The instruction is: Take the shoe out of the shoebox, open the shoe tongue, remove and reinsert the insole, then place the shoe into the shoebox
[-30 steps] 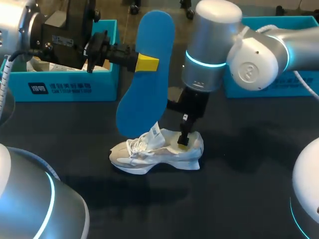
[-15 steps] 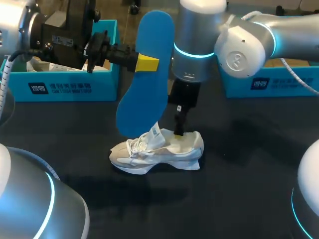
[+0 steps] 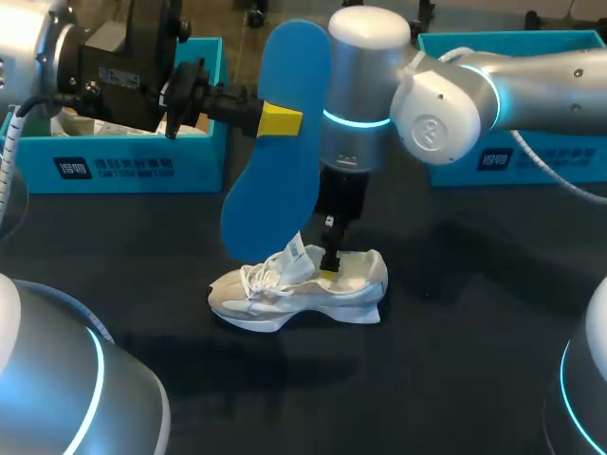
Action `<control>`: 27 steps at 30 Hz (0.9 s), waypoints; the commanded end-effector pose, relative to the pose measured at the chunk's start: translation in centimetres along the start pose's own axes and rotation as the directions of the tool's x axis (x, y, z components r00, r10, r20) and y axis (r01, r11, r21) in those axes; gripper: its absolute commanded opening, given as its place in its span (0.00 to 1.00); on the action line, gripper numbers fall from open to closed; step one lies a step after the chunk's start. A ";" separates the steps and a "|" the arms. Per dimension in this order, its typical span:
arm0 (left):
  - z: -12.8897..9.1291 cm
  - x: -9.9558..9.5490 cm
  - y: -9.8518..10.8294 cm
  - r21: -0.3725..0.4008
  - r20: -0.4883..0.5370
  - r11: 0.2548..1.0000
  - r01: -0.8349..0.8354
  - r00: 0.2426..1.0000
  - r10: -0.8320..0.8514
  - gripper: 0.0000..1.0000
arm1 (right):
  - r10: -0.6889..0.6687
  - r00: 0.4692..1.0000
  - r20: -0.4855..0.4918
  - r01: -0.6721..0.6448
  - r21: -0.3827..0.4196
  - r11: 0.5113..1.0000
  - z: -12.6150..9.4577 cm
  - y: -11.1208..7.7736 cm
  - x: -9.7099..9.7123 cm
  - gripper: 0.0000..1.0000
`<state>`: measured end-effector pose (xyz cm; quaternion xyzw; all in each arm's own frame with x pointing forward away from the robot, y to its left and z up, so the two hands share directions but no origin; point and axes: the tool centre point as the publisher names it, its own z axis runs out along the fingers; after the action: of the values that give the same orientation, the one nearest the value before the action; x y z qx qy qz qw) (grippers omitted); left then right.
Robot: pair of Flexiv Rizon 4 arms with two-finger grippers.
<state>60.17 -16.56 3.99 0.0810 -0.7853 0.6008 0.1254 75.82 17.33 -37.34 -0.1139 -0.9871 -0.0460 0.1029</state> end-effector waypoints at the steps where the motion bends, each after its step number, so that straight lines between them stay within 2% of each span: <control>1: 0.1 -0.1 0.0 -0.001 -0.001 1.000 0.000 1.000 0.000 0.00 | 0.006 1.000 -0.001 -0.006 -0.006 1.000 0.6 0.0 0.1 0.38; 2: 0.1 -0.1 0.0 -0.001 -0.001 1.000 0.000 1.000 0.000 0.00 | 0.010 1.000 0.003 -0.010 -0.008 1.000 0.7 -0.1 0.2 0.25; 3: 0.1 -0.1 0.0 -0.001 -0.001 1.000 0.000 1.000 0.000 0.00 | 0.010 1.000 0.004 -0.010 -0.008 1.000 0.7 -0.1 0.3 0.05; 4: 0.1 -0.1 0.0 -0.001 -0.001 1.000 0.000 1.000 0.000 0.00 | 0.011 1.000 0.005 -0.011 -0.008 1.000 0.7 -0.1 0.4 0.00; 12: 0.1 -0.1 0.0 -0.001 -0.001 1.000 0.000 1.000 0.000 0.00 | 0.015 1.000 0.018 -0.015 -0.001 1.000 0.2 -0.2 1.2 0.00; 18: 0.1 -0.1 0.0 -0.001 -0.001 1.000 0.000 1.000 0.000 0.00 | 0.029 0.999 0.031 -0.030 0.019 0.999 -1.3 -0.3 2.3 0.00; 22: 0.1 -0.1 0.0 -0.001 -0.001 1.000 0.000 1.000 0.000 0.00 | 0.102 0.994 0.049 -0.103 0.012 0.995 -2.7 -0.4 3.2 0.00; 27: 0.1 -0.1 0.0 -0.001 -0.001 1.000 0.000 1.000 0.000 0.00 | 0.239 0.968 0.074 -0.237 -0.041 0.971 -4.1 -0.9 4.9 0.00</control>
<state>60.17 -16.56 3.99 0.0810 -0.7853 0.6008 0.1254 73.08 18.07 -33.72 -0.2092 -0.9733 -0.0327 0.0890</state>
